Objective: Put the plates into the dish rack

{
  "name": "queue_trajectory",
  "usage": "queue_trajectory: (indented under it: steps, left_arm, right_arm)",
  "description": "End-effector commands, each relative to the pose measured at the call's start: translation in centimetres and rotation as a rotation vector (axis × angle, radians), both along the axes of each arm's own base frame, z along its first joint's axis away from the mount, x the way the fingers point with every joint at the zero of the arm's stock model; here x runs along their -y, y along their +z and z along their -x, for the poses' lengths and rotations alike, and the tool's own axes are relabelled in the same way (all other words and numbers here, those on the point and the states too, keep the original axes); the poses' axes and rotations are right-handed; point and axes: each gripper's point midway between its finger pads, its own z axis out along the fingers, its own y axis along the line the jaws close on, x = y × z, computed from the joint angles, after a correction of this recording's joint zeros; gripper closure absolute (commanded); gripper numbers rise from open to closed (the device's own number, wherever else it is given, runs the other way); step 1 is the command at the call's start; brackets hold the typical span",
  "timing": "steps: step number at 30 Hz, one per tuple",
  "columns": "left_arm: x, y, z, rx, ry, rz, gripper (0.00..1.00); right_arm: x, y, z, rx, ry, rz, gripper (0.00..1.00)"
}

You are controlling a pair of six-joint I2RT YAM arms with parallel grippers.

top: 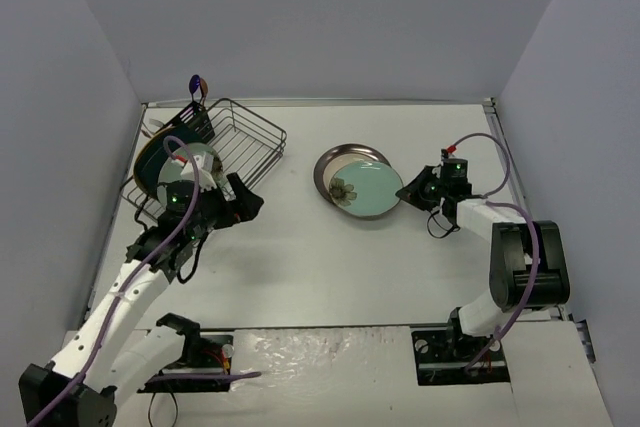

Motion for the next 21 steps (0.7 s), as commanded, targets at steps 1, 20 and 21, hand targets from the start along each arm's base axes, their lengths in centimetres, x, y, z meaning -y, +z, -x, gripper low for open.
queue_trajectory:
  steps: [1,20,21]
  left_arm:
    - [4.4,5.0,-3.2,0.055,0.059,0.213,0.03]
    - [19.7,-3.8,-9.3,-0.259,0.007,0.315,0.16]
    - [20.0,-4.2,-9.3,-0.273,0.007,0.319,0.18]
  right_arm:
    - [-1.7,2.4,0.2,0.088,0.084,-0.061,1.00]
    - [-3.6,3.6,0.7,0.129,0.158,-0.163,1.00]
    - [-3.7,3.8,0.7,0.132,0.161,-0.169,1.00]
